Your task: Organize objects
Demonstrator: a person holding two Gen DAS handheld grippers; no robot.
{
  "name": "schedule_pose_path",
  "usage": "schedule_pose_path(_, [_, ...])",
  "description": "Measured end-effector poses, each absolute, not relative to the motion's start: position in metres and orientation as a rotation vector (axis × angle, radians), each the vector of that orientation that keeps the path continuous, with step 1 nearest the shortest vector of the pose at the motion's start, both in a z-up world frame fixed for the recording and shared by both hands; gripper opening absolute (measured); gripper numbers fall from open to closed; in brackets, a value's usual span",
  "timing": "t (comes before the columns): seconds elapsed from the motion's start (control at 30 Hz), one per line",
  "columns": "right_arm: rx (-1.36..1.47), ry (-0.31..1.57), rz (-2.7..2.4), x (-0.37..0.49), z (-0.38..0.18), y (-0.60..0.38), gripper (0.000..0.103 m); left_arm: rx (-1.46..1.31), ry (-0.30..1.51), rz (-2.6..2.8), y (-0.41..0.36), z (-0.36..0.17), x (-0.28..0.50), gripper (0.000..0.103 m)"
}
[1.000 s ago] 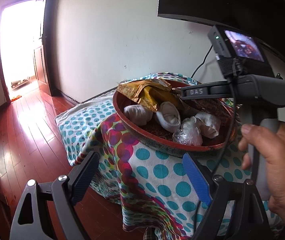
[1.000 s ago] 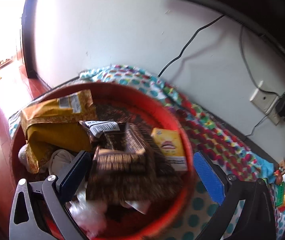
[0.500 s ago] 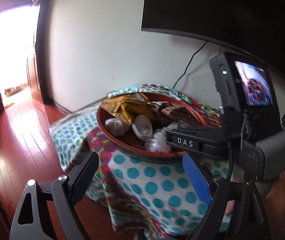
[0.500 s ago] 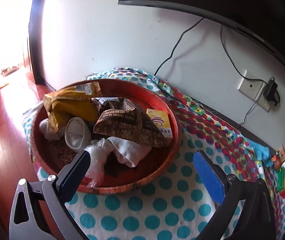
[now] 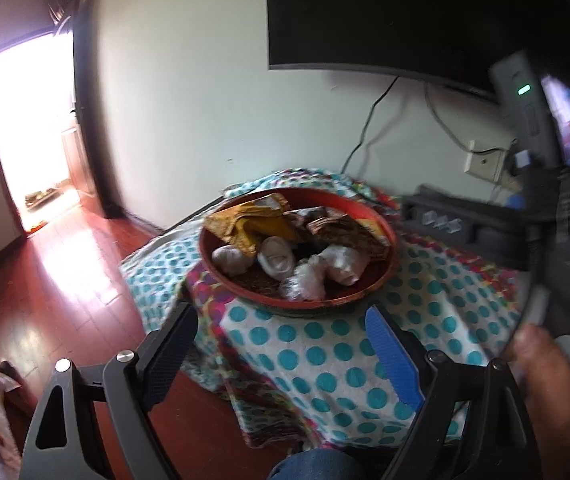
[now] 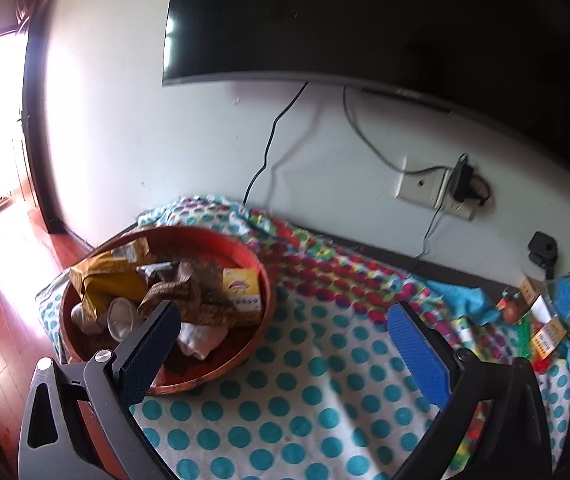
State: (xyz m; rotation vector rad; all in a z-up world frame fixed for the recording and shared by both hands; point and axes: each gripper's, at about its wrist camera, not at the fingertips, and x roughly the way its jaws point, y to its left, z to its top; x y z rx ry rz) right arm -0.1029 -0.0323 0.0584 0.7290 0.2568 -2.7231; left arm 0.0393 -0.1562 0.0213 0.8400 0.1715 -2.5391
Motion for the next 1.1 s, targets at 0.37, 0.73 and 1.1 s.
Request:
schedule_pose_path(0.37, [0.687, 0.273, -2.709, -0.088, 0.07, -0.023, 0.103, 0.837, 0.195, -2.478, -0.165, 0.027, 0.042, 0.088])
schedule_pose_path(0.73, [0.676, 0.291, -2.692, -0.084, 0.067, -0.028, 0.103, 0.836, 0.187, -2.489, -0.165, 0.03, 0.041, 0.088])
schedule_pose_path(1.1, [0.665, 0.301, -2.684, -0.081, 0.064, -0.031, 0.103, 0.777, 0.16, -2.509, -0.162, 0.031, 0.044, 0.088])
